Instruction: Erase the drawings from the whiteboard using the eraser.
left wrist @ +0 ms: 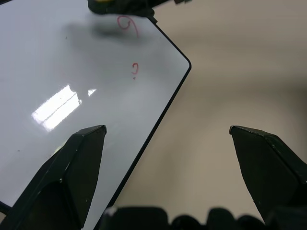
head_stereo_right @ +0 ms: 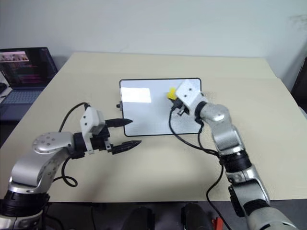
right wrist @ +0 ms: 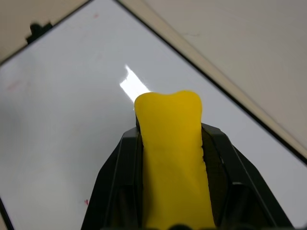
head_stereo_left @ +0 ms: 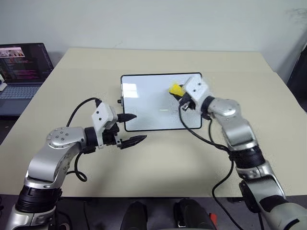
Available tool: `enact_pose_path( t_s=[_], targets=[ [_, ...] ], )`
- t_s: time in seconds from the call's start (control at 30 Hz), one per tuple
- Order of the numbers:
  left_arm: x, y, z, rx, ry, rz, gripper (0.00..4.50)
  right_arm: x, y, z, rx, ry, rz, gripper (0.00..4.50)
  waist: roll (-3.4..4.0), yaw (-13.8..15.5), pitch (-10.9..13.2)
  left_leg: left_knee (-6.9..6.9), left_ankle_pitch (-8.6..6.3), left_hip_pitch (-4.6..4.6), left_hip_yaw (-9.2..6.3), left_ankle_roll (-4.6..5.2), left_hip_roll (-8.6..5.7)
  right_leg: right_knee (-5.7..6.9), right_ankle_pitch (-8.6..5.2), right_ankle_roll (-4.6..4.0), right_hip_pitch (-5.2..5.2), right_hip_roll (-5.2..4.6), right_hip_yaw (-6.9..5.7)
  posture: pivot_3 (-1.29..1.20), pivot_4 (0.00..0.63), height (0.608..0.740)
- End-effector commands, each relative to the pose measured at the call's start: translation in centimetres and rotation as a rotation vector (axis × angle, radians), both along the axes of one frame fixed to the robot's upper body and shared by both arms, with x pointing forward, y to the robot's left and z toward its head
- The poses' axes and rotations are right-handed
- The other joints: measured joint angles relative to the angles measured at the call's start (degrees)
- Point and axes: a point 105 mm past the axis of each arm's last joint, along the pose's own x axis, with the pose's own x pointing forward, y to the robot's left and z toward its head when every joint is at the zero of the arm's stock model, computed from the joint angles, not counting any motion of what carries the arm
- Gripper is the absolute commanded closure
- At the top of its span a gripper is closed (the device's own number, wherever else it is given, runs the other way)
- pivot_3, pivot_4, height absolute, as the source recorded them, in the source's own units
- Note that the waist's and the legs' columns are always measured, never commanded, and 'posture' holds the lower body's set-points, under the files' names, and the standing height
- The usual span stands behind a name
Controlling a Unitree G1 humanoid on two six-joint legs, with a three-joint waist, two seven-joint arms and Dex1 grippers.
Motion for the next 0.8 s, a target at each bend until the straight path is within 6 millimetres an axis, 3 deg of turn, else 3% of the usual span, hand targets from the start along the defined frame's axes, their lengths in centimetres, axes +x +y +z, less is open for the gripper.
enact_pose_path(
  t_s=[0.03, 0.2, 0.43, 0.8],
  targets=[
    [-0.5, -0.2, 0.8, 0.015, -0.046, -0.029, 0.00, -2.8, -1.7, -1.6, 0.025, 0.089, -0.005, 3.20, 0.00, 0.3, 0.0, -0.02, -0.02, -0.05, -0.05, -0.02, 0.00, -0.11, -0.03, 0.04, 0.02, -0.03, -0.06, 0.00, 0.150, 0.740],
    [0.5, 0.6, 0.8, 0.004, -0.053, 0.012, 0.00, -6.0, -2.8, -4.9, 0.031, 0.198, -0.049, 3.20, 0.06, -0.4, 0.0, -0.02, -0.06, -0.06, 0.06, -0.05, -0.03, -0.21, -0.06, 0.10, 0.02, -0.07, 0.05, 0.00, 0.150, 0.740],
    [1.3, 0.3, 0.7, 0.021, -0.053, -0.016, 0.00, -7.6, -2.8, -7.0, -0.014, 0.246, -0.070, 3.20, 0.06, -0.2, 0.0, 0.00, -0.05, 0.03, 0.05, -0.05, -0.09, -0.11, -0.20, 0.35, 0.03, 0.10, -0.02, 0.00, 0.150, 0.740],
    [1.5, 0.1, 0.4, 0.032, -0.044, -0.053, 0.00, -2.8, -2.7, -3.7, -0.036, 0.033, -0.179, 3.20, 0.05, -0.3, 0.0, 0.01, -0.06, -0.01, 0.37, -0.05, -0.11, -0.16, -0.20, 0.35, 0.02, 0.08, 0.04, 0.00, 0.150, 0.740]
  ],
)
